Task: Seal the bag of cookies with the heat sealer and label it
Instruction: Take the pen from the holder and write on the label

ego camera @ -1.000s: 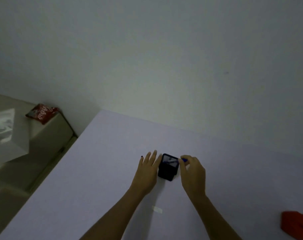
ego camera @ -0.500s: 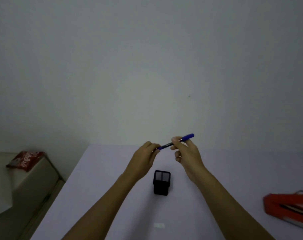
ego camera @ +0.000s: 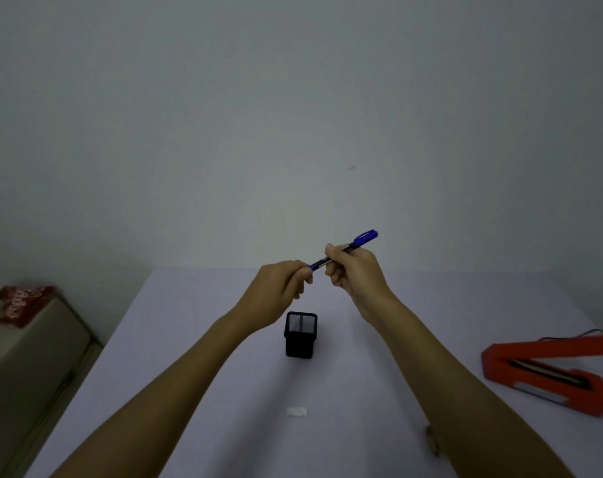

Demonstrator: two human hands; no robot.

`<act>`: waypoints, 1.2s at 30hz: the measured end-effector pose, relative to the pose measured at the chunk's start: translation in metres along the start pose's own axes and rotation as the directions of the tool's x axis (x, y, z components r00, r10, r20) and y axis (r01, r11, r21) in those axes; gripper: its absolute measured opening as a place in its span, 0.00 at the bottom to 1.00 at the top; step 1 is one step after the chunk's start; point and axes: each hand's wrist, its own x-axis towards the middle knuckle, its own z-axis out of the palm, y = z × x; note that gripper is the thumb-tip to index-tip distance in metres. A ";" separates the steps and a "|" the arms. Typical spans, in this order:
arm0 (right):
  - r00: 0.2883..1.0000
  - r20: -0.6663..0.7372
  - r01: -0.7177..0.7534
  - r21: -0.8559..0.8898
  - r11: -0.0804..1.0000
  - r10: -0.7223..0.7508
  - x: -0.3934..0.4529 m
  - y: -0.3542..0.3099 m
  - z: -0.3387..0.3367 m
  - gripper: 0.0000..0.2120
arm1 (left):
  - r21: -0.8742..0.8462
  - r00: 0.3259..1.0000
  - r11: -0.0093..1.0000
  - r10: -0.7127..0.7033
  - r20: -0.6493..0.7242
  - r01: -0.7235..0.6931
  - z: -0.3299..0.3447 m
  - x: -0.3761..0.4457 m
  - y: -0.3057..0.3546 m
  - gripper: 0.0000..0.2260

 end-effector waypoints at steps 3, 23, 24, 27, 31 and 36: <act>1.000 0.014 0.002 -0.028 1.000 -0.002 0.001 0.002 0.006 0.09 | -0.157 0.996 0.984 -0.077 0.048 0.084 -0.002 -0.003 0.006 0.14; 0.867 0.007 -0.439 0.485 0.757 0.498 -0.016 0.112 -0.049 0.07 | -0.240 0.519 0.477 -0.841 0.155 0.845 0.105 -0.109 -0.190 0.05; 0.859 0.003 -0.450 0.480 0.753 0.512 -0.017 0.119 -0.051 0.08 | -0.217 0.499 0.464 -0.855 0.144 0.859 0.111 -0.111 -0.197 0.07; 0.832 -0.014 -0.482 0.475 0.736 0.554 -0.016 0.139 -0.056 0.07 | -0.151 0.462 0.445 -0.881 0.103 0.883 0.123 -0.112 -0.220 0.08; 0.835 -0.024 -0.485 0.439 0.756 0.550 -0.016 0.153 -0.056 0.06 | -0.134 0.462 0.451 -0.884 0.069 0.883 0.125 -0.106 -0.234 0.07; 0.891 -0.146 -0.368 0.321 0.873 0.429 -0.021 0.176 -0.044 0.04 | -0.124 0.511 0.504 -0.859 0.028 0.855 0.122 -0.110 -0.241 0.06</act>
